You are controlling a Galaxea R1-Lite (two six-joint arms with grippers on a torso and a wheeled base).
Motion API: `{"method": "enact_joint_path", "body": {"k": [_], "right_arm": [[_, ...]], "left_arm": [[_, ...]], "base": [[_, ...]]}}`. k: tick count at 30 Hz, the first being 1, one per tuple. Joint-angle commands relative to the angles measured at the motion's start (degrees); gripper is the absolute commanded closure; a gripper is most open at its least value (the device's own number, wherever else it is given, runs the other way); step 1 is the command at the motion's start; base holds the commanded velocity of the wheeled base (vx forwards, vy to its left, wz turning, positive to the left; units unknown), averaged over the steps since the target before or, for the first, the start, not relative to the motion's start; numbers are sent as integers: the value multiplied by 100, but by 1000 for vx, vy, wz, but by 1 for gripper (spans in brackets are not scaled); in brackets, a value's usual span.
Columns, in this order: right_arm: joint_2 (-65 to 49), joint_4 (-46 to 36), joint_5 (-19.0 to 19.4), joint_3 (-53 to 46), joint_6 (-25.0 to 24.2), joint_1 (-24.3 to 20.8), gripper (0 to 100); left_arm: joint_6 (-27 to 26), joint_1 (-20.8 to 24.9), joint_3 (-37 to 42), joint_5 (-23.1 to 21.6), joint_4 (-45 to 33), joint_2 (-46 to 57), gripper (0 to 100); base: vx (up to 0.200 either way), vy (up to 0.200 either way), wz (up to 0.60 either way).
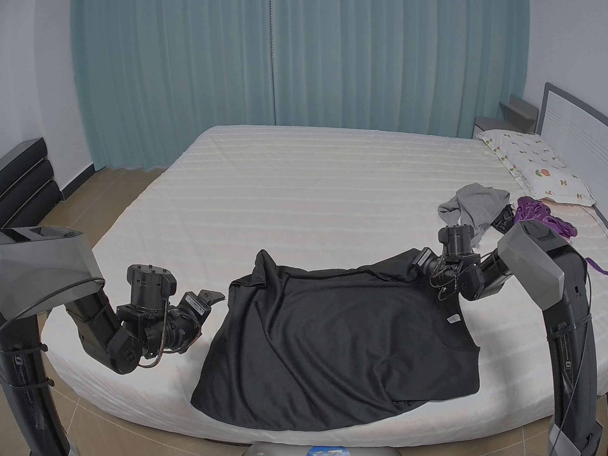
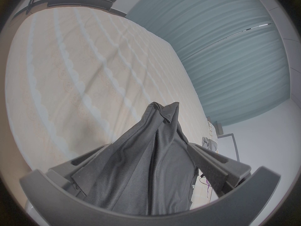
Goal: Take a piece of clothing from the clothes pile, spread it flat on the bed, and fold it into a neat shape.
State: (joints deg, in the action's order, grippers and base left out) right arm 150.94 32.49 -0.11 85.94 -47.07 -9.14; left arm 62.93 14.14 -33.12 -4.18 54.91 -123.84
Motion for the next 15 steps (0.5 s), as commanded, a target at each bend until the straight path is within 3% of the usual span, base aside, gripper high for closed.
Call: {"method": "enact_joint_path", "body": {"k": [1,11,15], "right_arm": [[-162,-6,20,300,-285,0,100],[-83,3,-33,1408,-338,-53,100],[374,355,-569,2322,-303,-88,100]], "left_arm": [[0,1,-19,5,3,-26,0],[0,-87,-28,-4,3,-26,0],[0,-105,-19,-4,11,-35,0]], "base": [[0,0,0],[0,0,0],[0,0,0]]}}
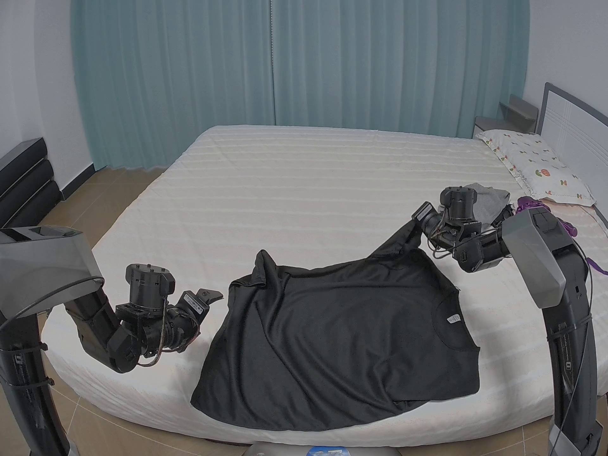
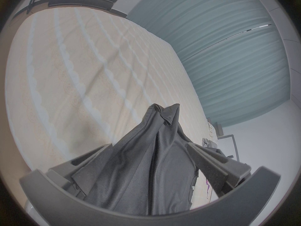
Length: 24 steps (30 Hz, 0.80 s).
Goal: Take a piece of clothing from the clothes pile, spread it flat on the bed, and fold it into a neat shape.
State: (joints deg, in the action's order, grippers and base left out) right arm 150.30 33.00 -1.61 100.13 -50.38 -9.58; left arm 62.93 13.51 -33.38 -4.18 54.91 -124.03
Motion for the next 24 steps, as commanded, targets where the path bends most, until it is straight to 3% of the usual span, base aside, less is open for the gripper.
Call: {"method": "enact_joint_path", "body": {"k": [1,7,20,21,24], "right_arm": [[562,391,-489,1061,37,-44,100],[1248,435,-569,1446,152,-114,100],[1133,-22,-525,1395,178,-44,100],[1133,-22,-525,1395,178,-44,0],[1045,57,-516,1158,213,-105,0]], "left_arm": [[0,-41,-2,-4,3,-16,0],[9,-68,-11,14,161,-139,0],[97,-76,51,14,468,-166,0],[97,-76,51,14,468,-166,0],[97,-76,51,14,468,-166,0]], "base": [[0,0,0],[0,0,0],[0,0,0],[0,0,0],[0,0,0]]}}
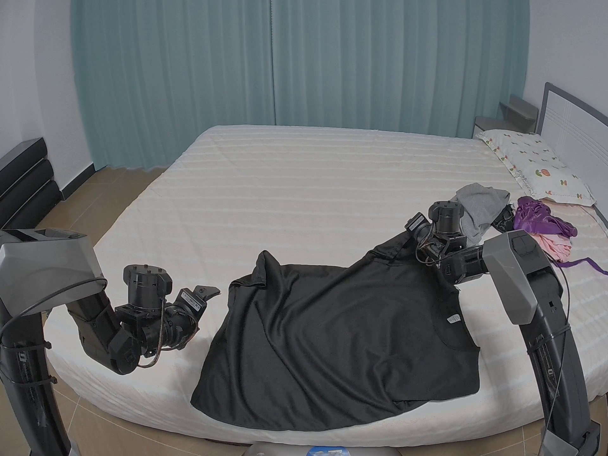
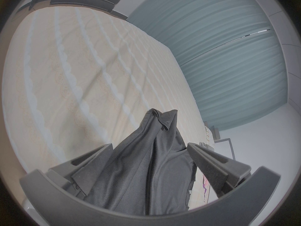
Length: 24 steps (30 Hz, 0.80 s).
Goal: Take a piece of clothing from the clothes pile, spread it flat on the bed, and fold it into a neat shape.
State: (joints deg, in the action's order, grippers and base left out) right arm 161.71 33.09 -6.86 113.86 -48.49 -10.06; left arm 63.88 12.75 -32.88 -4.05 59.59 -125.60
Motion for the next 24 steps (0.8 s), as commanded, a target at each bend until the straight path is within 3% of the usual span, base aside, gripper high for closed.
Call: {"method": "enact_joint_path", "body": {"k": [1,7,16,19,22,24], "right_arm": [[-140,23,10,-241,24,-67,0],[-808,58,238,-1235,-72,-14,0],[-2267,348,634,-3309,-855,127,0],[-2618,471,765,-3959,-1083,92,0],[-2785,1148,915,-4680,-1092,74,0],[-2838,1482,924,-4996,-1118,65,0]], "left_arm": [[-7,-1,1,0,0,-8,0],[19,-1,-34,0,0,-8,0],[-104,26,-377,150,150,-96,0],[-350,34,-685,176,79,-114,0],[-965,52,-1450,238,-149,-536,0],[-1106,87,-1819,361,-413,-668,0]], "base": [[0,0,0],[0,0,0],[0,0,0],[0,0,0],[0,0,0],[0,0,0]]}}
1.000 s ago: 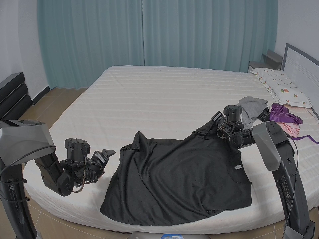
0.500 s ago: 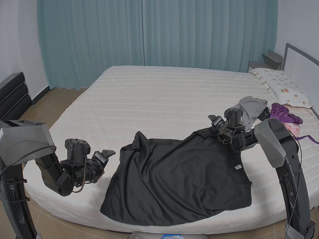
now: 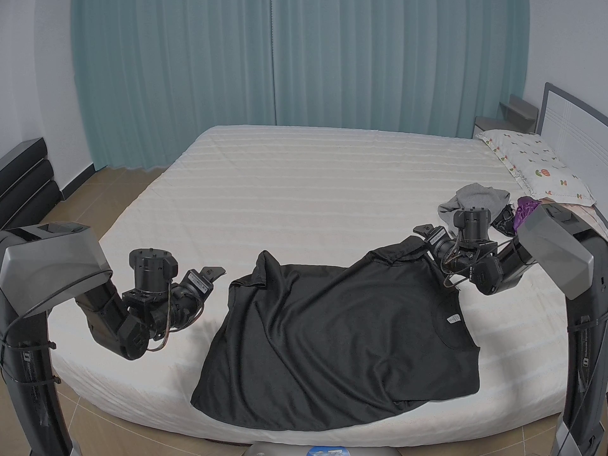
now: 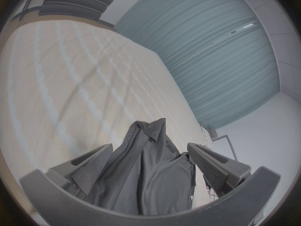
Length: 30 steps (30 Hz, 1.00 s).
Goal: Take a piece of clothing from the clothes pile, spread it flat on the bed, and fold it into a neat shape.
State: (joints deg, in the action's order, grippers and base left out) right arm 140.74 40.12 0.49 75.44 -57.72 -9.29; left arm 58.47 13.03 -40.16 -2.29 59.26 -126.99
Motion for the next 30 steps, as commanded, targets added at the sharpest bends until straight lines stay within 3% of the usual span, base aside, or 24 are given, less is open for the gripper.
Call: {"method": "enact_joint_path", "body": {"k": [1,8,15,23,30], "right_arm": [[-794,919,189,-1365,-196,-20,0],[-917,1692,197,-2015,-380,-3,0],[-882,1780,189,-2156,-389,-64,0],[-855,1824,189,-2191,-389,-64,0],[-838,1929,197,-2244,-406,-73,0]], "left_arm": [[-573,121,-1311,194,-573,-573,0],[-564,446,-2497,168,-1435,-1109,0],[-608,674,-3525,423,-1839,-1917,0],[-652,745,-3710,572,-2041,-2014,0],[-1021,745,-4141,765,-2059,-2383,0]], "base": [[0,0,0],[0,0,0],[0,0,0],[0,0,0],[0,0,0]]}}
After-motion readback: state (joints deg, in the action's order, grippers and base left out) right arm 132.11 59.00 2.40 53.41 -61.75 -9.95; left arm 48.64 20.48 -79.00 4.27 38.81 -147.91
